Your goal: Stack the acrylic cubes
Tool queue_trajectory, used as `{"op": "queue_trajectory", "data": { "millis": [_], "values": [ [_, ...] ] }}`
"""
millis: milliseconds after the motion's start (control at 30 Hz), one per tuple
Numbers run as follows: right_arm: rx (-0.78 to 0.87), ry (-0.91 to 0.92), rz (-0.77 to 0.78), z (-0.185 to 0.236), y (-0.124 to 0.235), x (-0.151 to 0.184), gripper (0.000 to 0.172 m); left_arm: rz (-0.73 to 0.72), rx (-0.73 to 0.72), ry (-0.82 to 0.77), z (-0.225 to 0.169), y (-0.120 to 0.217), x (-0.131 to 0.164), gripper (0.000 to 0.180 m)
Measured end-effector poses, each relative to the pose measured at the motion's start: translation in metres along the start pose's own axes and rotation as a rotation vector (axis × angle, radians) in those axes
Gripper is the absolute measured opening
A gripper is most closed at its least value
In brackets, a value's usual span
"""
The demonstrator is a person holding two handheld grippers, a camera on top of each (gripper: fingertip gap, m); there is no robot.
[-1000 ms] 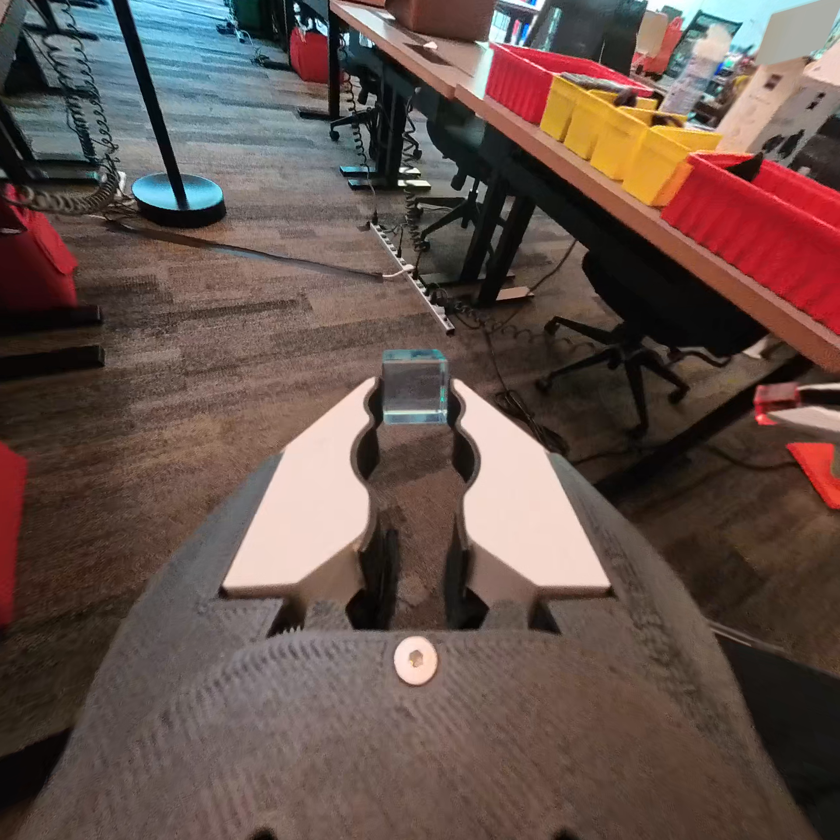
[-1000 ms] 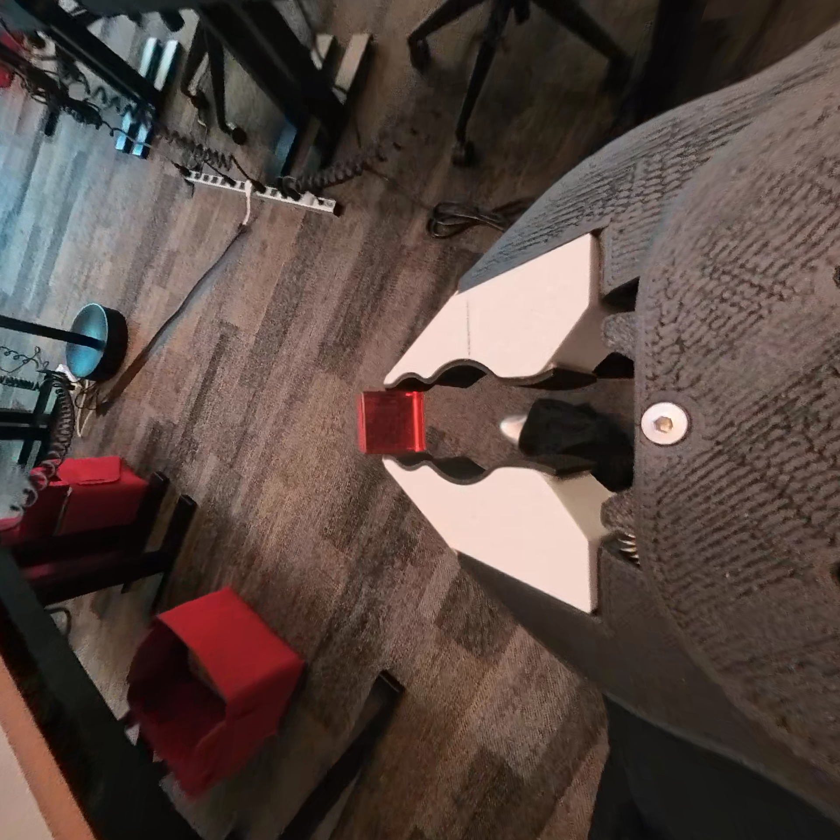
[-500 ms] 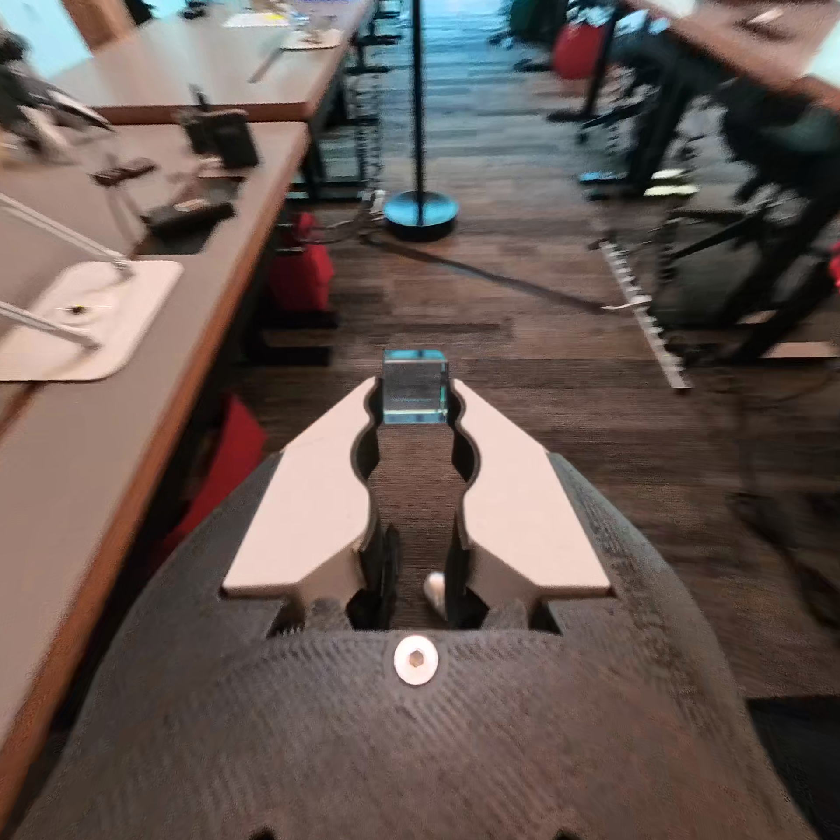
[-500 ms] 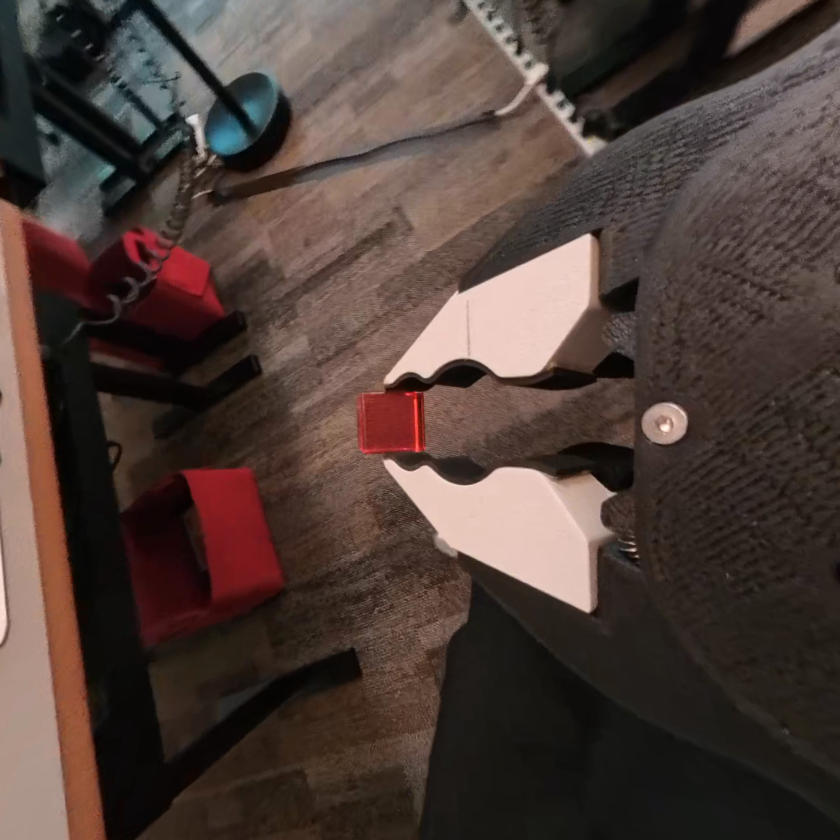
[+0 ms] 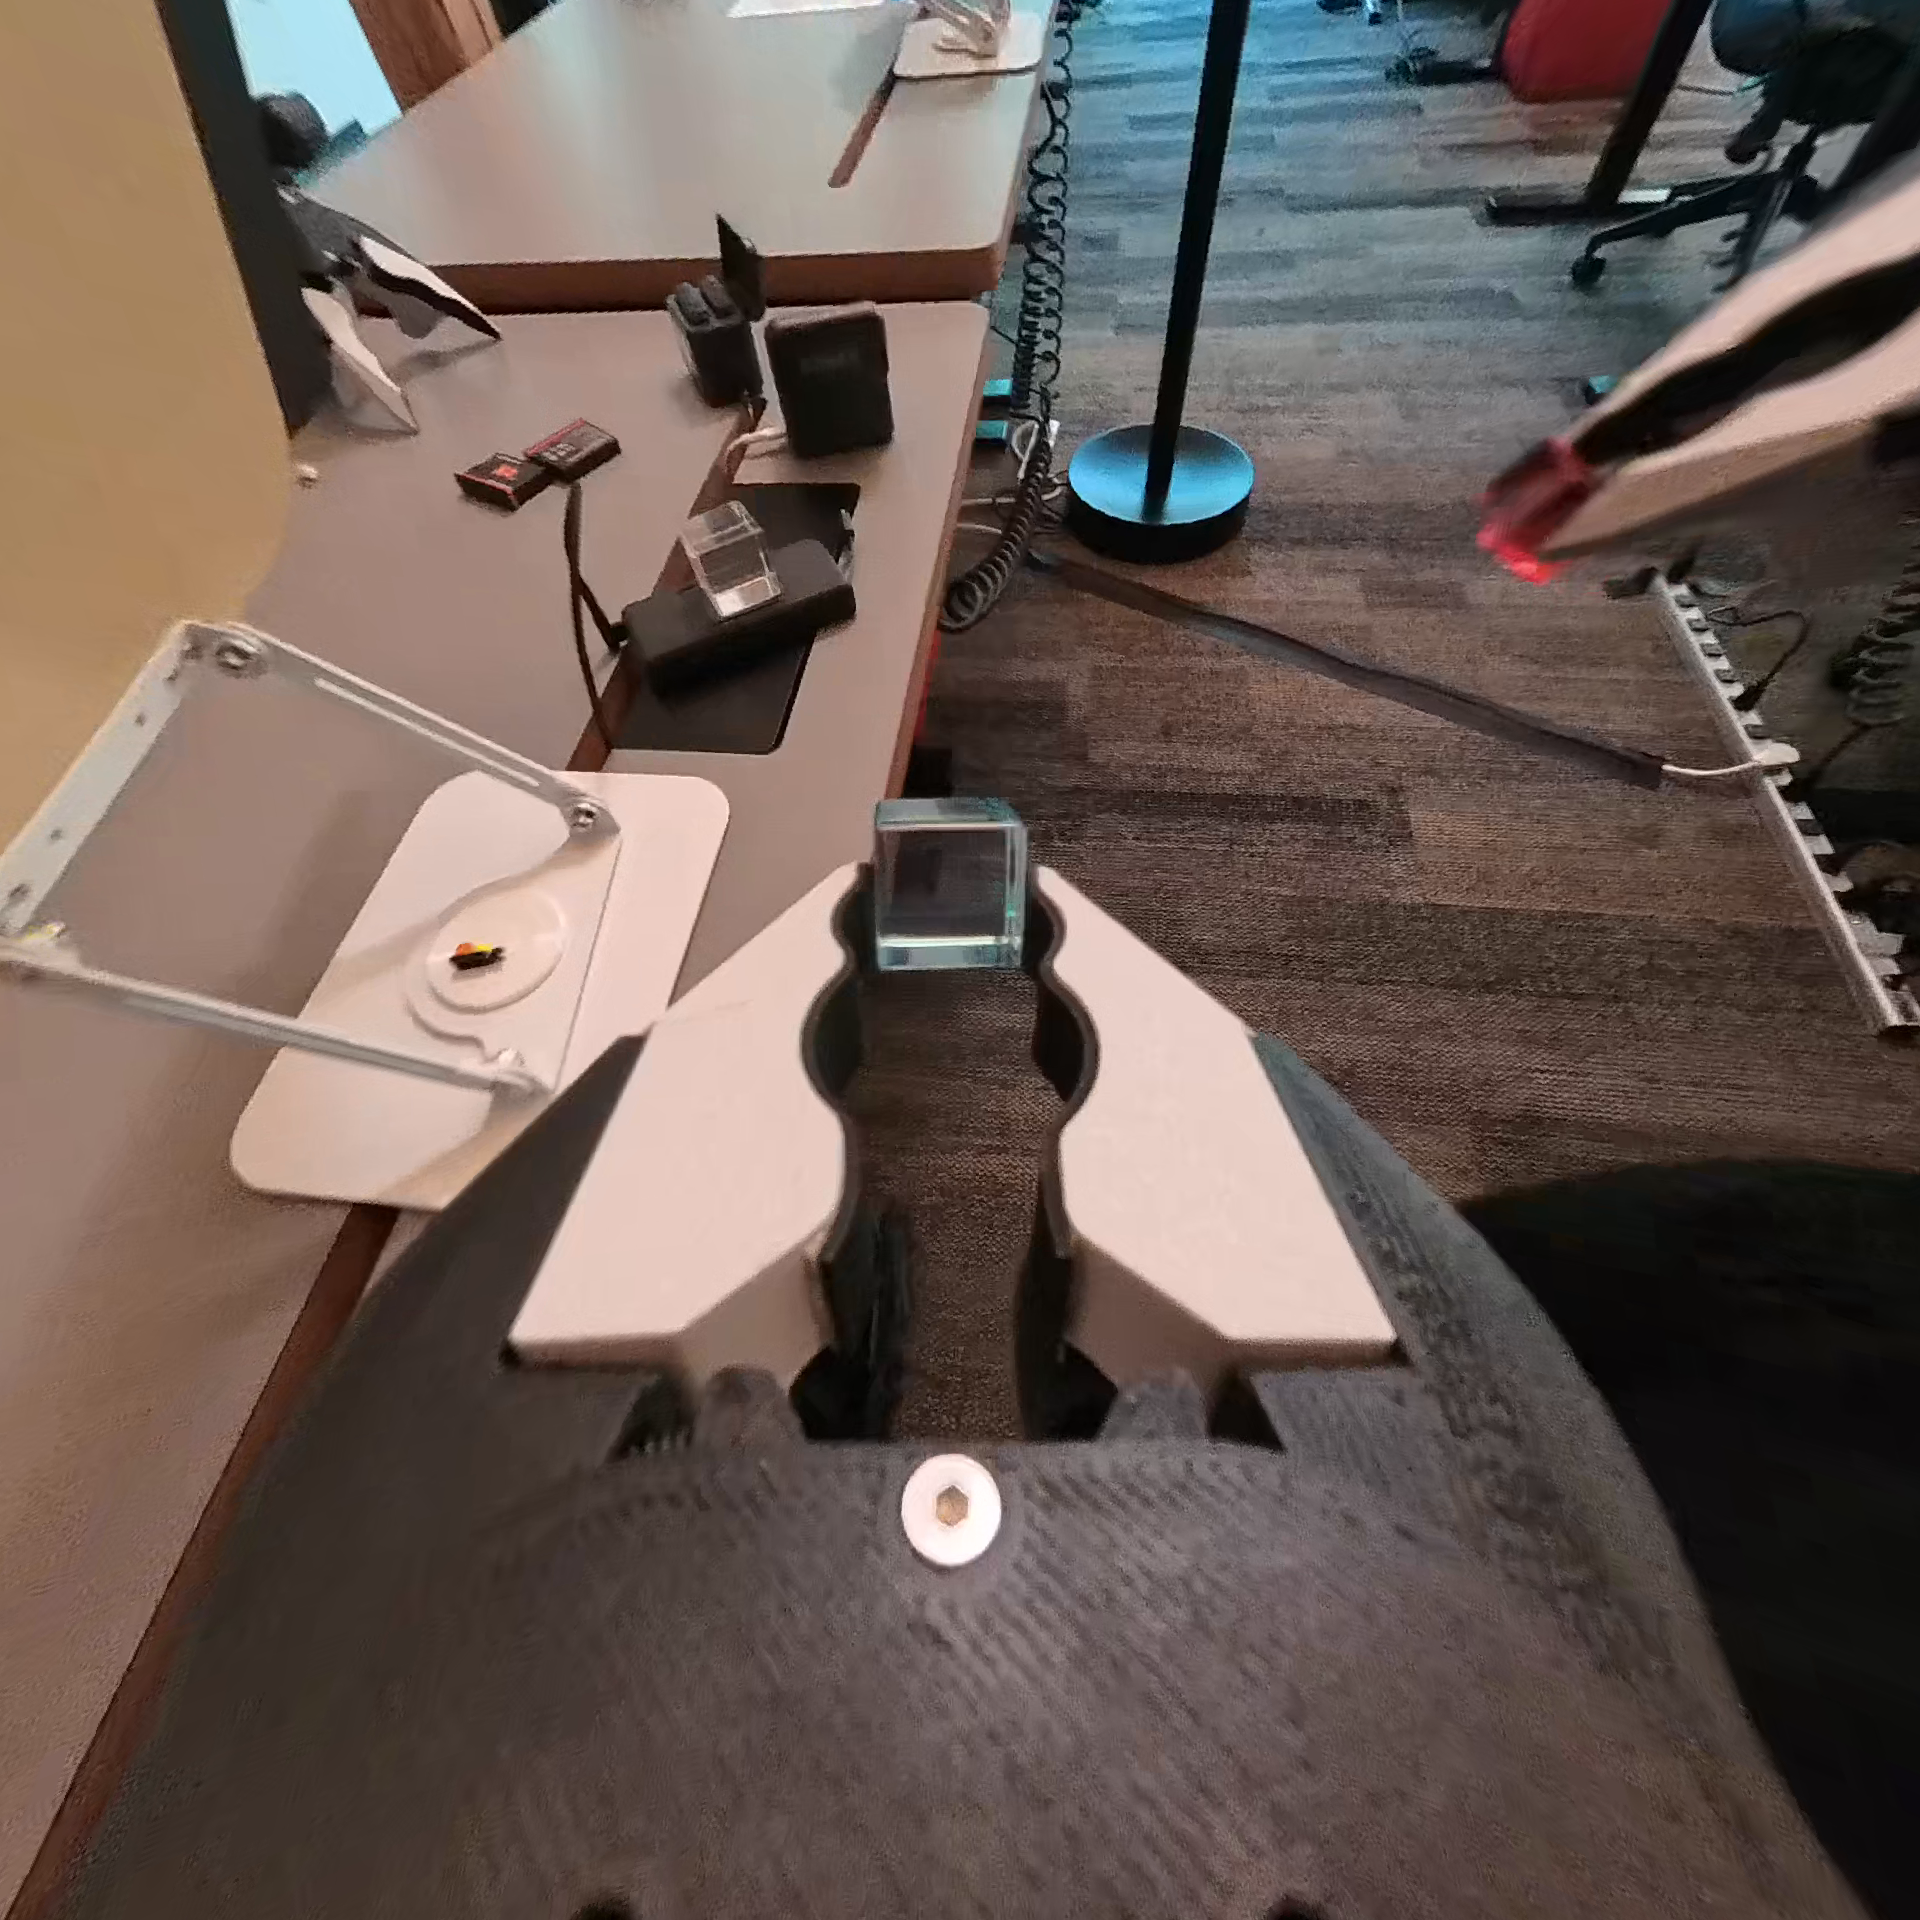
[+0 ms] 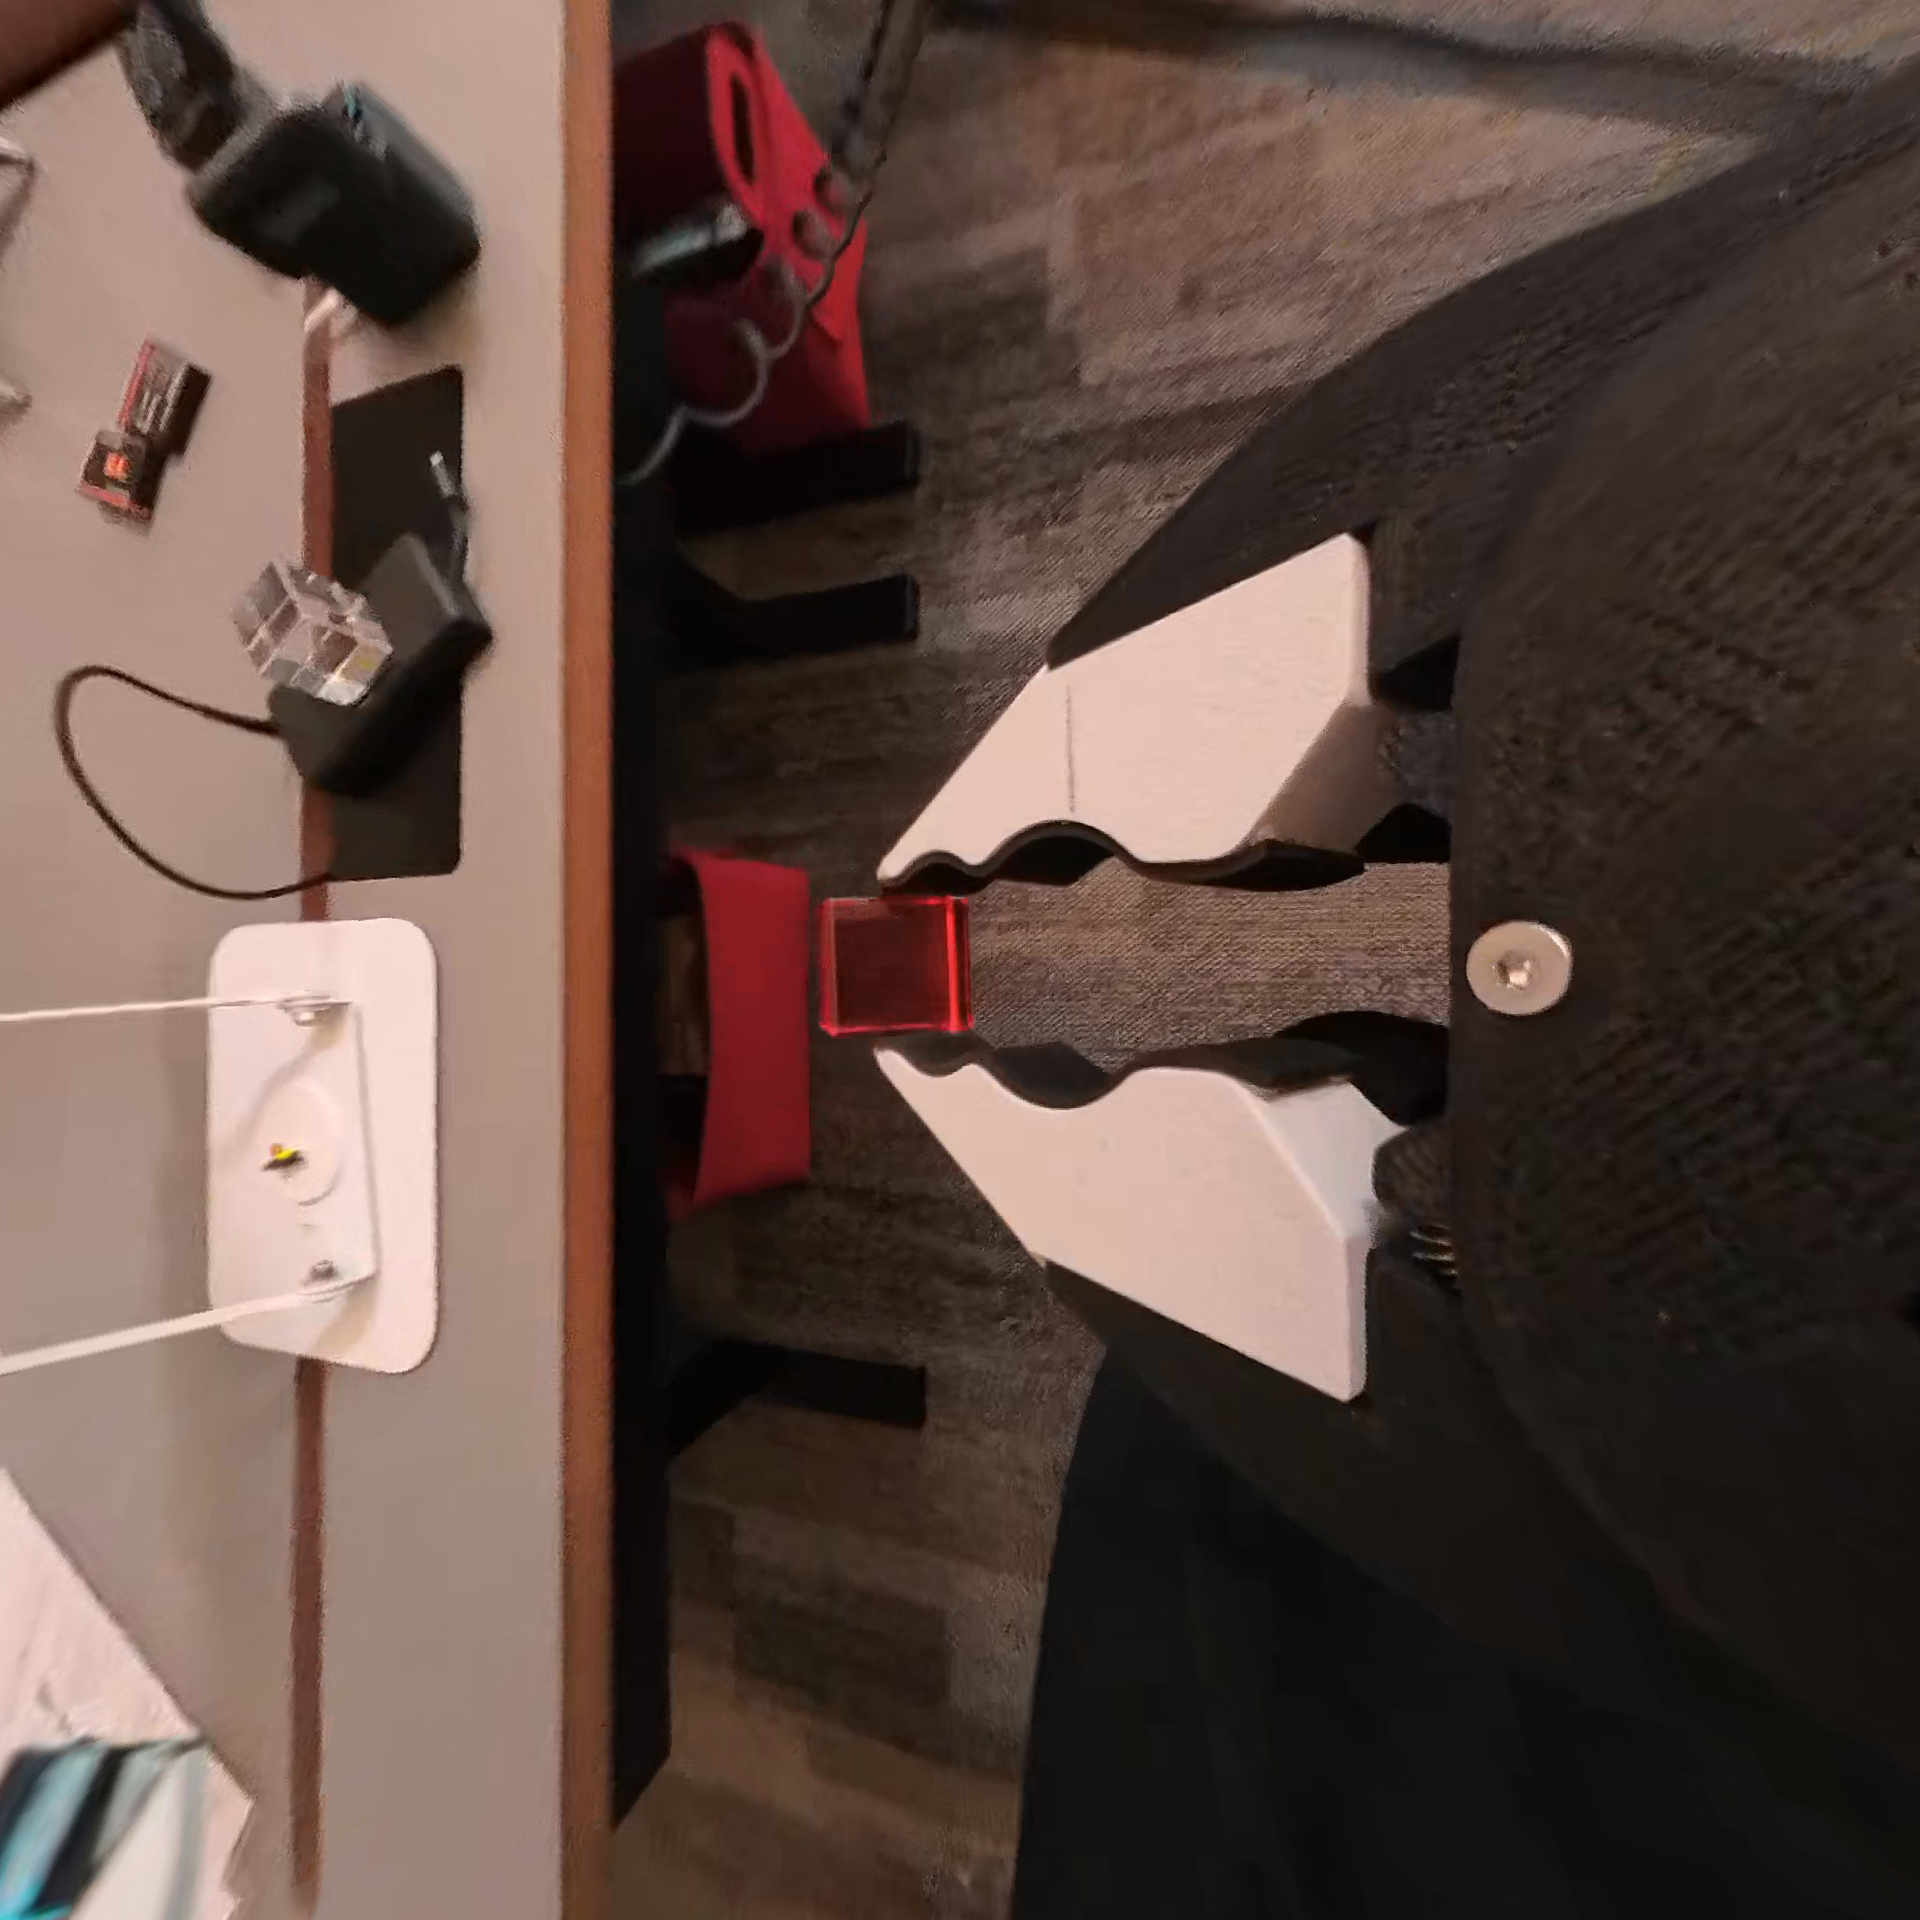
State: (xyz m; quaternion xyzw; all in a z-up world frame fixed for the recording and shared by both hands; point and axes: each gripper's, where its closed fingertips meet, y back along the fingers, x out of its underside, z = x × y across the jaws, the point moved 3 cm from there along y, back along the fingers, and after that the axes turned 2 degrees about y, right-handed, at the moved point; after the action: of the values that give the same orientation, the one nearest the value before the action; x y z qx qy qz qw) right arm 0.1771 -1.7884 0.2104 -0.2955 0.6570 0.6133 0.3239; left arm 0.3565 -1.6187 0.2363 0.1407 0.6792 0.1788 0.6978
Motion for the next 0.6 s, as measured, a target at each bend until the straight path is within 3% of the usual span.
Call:
{"op": "queue_trajectory", "data": {
  "millis": [167,300,600],
  "values": [
    [-0.150,0.170,0.062,-0.059,-0.082,-0.066,0.025,0.014,-0.012,0.026,0.022,-0.041,-0.012,0.027],
    [-0.243,0.291,0.100,-0.108,-0.151,-0.112,0.026,0.050,-0.104,0.052,0.046,-0.064,-0.009,0.027],
    [-0.436,0.407,0.229,-0.168,-0.265,-0.159,0.025,0.117,-0.308,0.265,0.083,-0.106,-0.005,0.027]
  ]
}}
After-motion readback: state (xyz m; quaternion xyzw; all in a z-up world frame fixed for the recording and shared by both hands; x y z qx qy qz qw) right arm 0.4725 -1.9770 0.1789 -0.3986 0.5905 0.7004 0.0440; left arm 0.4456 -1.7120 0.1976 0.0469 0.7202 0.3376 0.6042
